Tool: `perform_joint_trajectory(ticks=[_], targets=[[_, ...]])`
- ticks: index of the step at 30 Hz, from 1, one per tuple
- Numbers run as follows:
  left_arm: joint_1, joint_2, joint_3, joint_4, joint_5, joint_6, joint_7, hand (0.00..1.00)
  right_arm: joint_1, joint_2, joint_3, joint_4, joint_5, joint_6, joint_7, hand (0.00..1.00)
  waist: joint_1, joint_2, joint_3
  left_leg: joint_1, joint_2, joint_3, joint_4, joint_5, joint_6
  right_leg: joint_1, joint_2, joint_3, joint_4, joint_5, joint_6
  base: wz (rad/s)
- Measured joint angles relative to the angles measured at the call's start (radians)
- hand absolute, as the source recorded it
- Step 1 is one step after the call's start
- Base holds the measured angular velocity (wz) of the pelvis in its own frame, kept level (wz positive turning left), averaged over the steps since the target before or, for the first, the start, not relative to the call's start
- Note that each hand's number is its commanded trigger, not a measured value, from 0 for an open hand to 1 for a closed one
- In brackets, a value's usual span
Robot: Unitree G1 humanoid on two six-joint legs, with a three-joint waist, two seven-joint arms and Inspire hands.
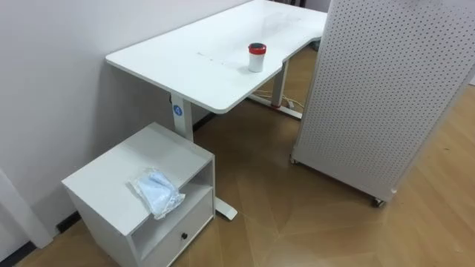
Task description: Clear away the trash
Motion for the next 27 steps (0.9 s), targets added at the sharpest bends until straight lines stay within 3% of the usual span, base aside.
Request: perform_joint_trajectory(ticks=[10, 27], targets=[[-0.001, -0.001, 0.001, 0.024, 0.000, 0.000, 0.001, 0.00, 0.000, 0.000, 0.008, 0.003, -0.001, -0.002, 0.005, 1.00, 0.016, -0.003, 0.0013, -0.009, 0.001, -0.002, 0.002, 0.000, 0.000, -0.003, 0.000, -0.012, 0.000, 0.000, 0.000, 0.02], [-0.001, -0.001, 0.001, 0.029, -0.005, -0.019, 0.005, 0.00, -0.001, 0.001, 0.038, 0.008, -0.003, -0.029, 0.042, 1.00, 0.016, -0.012, -0.0053, -0.010, 0.005, -0.001, 0.003, 0.000, 0.000, 0.004, 0.000, -0.026, -0.016, 0.008, -0.002, 0.00]])
